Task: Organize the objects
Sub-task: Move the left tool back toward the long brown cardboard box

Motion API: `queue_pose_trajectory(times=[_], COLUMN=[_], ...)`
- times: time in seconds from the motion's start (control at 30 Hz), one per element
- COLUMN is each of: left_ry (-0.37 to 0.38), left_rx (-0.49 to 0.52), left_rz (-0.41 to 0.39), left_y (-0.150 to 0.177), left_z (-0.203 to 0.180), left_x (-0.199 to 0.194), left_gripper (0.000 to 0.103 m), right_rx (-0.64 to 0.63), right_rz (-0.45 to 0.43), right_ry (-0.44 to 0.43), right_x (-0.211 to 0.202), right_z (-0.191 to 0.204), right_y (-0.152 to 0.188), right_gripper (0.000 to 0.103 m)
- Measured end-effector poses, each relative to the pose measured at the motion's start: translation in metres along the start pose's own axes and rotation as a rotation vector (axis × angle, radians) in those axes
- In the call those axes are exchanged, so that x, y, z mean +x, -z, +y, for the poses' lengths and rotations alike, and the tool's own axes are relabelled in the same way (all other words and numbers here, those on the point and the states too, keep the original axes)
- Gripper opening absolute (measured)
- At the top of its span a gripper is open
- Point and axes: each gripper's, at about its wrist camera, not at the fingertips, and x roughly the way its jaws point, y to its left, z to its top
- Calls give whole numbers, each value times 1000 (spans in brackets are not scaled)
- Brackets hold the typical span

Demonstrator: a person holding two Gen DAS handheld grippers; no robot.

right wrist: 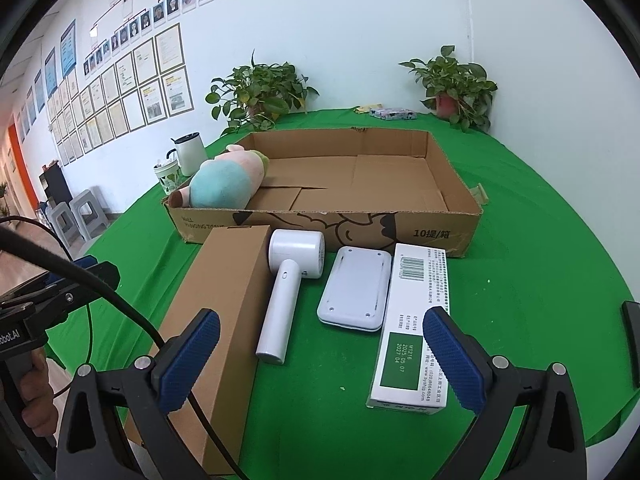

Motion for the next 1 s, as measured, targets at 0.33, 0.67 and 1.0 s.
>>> queue_pose_trajectory(times=[0.33, 0.67, 1.0], left_ry=[22, 186, 285], left_rx=[5, -94, -173], left_rz=[16, 174, 332], left_y=[1, 16, 41], left_z=[-1, 26, 33], left_x=[9, 37, 76], left_gripper=[87, 84, 71], right_rx=[-16, -155, -239], right_rz=[12, 126, 267], right_ry=[-10, -366, -298], right_x=[7, 4, 39], right_z=[5, 49, 94], right_y=[1, 21, 54], right_gripper=[102, 102, 102])
